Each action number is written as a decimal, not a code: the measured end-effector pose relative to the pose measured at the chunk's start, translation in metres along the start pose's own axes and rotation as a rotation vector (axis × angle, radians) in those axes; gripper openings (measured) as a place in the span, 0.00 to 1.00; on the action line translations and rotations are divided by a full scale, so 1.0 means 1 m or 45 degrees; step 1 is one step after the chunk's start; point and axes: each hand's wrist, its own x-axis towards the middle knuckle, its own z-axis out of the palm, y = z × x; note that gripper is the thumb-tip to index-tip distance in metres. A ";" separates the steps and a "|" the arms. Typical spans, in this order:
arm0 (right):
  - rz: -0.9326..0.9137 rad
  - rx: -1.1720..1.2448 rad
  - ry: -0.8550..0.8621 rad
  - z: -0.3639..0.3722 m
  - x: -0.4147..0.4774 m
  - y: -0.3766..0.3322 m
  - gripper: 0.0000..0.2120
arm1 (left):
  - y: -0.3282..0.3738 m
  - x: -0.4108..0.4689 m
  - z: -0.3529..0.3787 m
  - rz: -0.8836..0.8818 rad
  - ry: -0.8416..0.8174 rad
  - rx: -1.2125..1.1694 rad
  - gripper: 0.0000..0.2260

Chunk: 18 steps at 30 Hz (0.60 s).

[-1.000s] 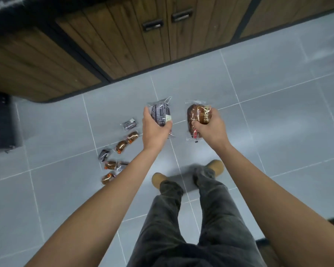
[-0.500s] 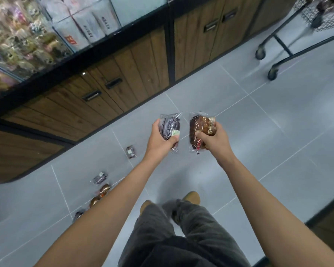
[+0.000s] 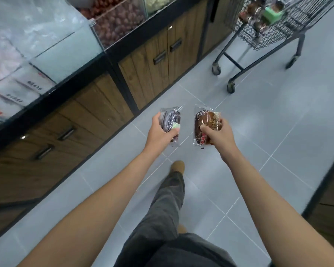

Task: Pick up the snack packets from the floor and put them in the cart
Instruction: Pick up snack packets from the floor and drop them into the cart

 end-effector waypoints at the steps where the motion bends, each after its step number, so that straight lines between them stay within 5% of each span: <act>1: -0.010 -0.007 0.034 -0.006 0.017 -0.008 0.18 | 0.011 0.020 0.010 0.016 -0.031 0.027 0.34; 18: 0.028 0.071 0.567 -0.167 0.225 -0.108 0.17 | 0.191 0.249 0.223 0.205 -0.532 0.219 0.37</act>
